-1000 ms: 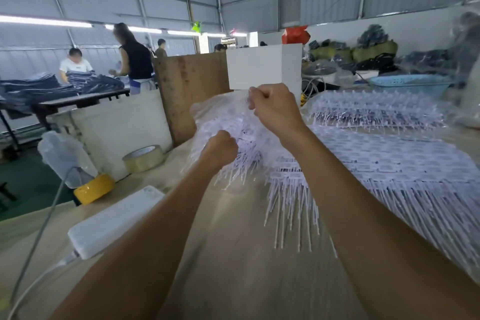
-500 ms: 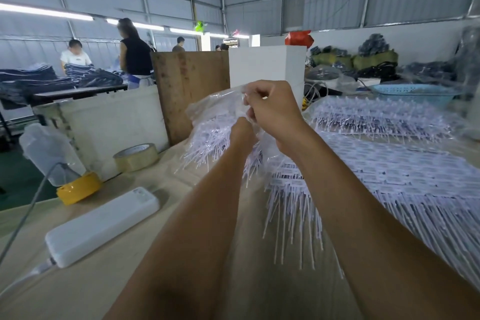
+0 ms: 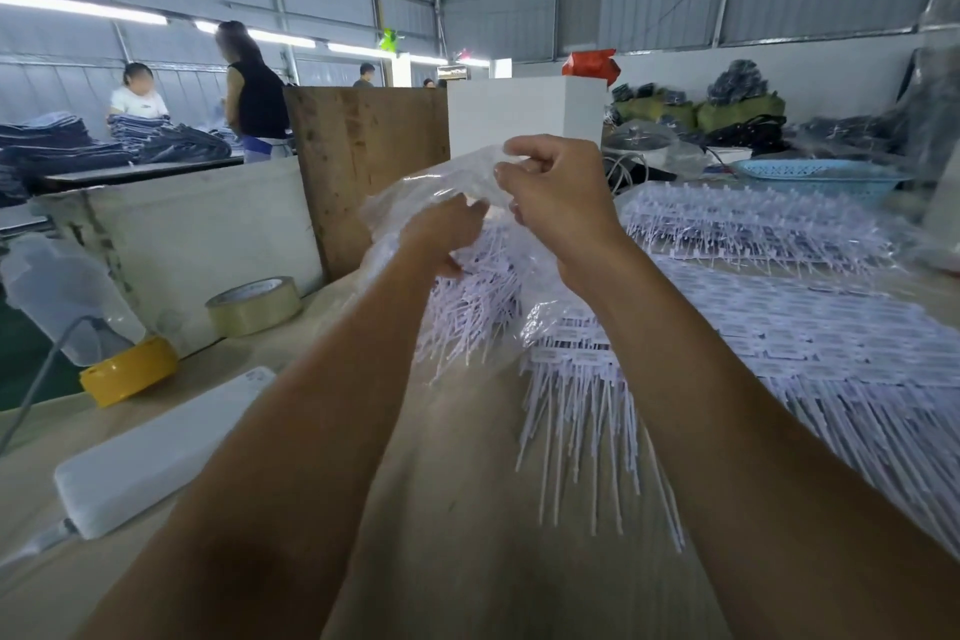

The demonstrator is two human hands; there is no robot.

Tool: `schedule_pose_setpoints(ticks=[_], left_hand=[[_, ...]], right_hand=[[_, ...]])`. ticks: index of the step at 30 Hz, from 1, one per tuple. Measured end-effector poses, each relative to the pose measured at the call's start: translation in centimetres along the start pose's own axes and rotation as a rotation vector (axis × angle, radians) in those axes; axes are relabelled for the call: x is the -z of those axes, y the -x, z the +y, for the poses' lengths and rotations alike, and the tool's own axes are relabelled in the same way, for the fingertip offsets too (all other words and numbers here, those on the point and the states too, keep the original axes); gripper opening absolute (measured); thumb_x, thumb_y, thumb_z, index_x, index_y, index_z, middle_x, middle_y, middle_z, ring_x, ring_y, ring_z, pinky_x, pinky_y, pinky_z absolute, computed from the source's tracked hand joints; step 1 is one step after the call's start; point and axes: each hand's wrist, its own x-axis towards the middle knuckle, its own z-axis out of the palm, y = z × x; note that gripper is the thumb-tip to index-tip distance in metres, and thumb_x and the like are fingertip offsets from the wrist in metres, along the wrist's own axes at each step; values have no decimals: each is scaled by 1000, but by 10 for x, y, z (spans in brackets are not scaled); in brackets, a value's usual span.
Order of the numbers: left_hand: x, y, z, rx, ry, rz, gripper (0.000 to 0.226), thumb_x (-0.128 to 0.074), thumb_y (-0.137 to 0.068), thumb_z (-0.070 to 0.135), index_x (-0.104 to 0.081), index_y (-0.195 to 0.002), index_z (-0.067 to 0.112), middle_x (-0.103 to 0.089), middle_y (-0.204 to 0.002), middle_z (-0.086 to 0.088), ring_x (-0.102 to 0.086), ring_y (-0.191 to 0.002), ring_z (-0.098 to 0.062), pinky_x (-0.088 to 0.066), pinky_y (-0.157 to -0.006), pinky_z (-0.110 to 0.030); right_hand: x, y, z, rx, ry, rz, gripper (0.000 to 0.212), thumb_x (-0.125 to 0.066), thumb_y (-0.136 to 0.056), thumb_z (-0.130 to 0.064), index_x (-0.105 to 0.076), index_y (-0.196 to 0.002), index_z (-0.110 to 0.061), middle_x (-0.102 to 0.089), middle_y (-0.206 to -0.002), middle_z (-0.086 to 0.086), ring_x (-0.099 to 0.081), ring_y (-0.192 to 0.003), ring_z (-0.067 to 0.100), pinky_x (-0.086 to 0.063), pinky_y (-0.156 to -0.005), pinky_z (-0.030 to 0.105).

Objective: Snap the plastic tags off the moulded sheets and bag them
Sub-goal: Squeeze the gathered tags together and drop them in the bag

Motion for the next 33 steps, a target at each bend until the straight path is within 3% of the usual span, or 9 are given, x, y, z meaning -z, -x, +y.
schedule_pose_setpoints(ticks=[2,5,8,10,14,18,27,31,33], left_hand=[[8,-13,-12,13,-139,96,47,-34,-107,44,-54,-136,12,-67,-121,-12,-65,-77,-24,-62,-77,-34],[23,-24,-32,69,-129,118,45,-40,-101,57,-61,-110,19,-74,-72,-6,-73,-55,-20,-62,-56,-33],[41,-20,-43,75,89,98,36,-50,-100,48,-61,-107,14,-73,-65,-8,-70,-48,-21,-45,-37,-21],[52,-13,-55,49,140,217,31,-53,-101,39,-64,-112,13,-72,-61,-5,-66,-44,-18,-44,-38,-21],[61,12,-87,-117,-836,480,43,-43,-102,50,-49,-138,29,-60,-79,-2,-63,-68,-24,-42,-57,-28],[71,26,-106,-168,-1194,411,34,-51,-101,40,-55,-132,27,-69,-103,0,-70,-91,-25,-42,-65,-31],[138,10,-149,-445,-930,309,60,-46,-89,-8,-67,-122,37,-64,-111,-1,-62,-98,-26,-44,-62,-34],[166,6,-157,-365,-671,504,38,-50,-93,2,-72,-114,26,-68,-114,-10,-65,-100,-35,-56,-77,-47],[147,10,-152,-320,-439,438,25,-61,-96,23,-64,-121,21,-69,-111,-8,-65,-93,-32,-51,-76,-39]], right_hand=[[2,0,-3,13,-5,2,24,-70,-90,-10,-74,-112,-15,-66,-87,-5,-61,-77,11,-54,-74,30],[4,4,-5,60,41,9,12,-73,-89,-14,-76,-100,-14,-56,-65,-12,-53,-61,7,-45,-65,27],[5,9,-6,96,124,-16,14,-76,-86,-25,-76,-96,-15,-51,-62,-14,-49,-58,3,-41,-64,24],[5,13,-9,116,171,-54,13,-76,-85,-29,-77,-92,-18,-53,-61,-15,-51,-57,2,-41,-63,22],[5,17,-22,230,279,-79,5,-73,-88,-22,-78,-91,-20,-59,-69,-17,-56,-68,1,-42,-66,21],[8,23,-31,314,412,-152,10,-74,-88,-16,-77,-96,-22,-61,-78,-18,-59,-77,2,-40,-64,13],[11,30,-23,309,420,-21,5,-75,-88,-21,-74,-92,-21,-67,-81,-5,-63,-82,14,-50,-76,28],[9,28,-25,285,324,3,5,-74,-88,-17,-76,-93,-18,-66,-79,-4,-56,-66,7,-51,-74,29],[7,28,-28,255,261,-9,6,-75,-88,-16,-76,-94,-17,-66,-78,-3,-59,-66,10,-54,-73,30]])
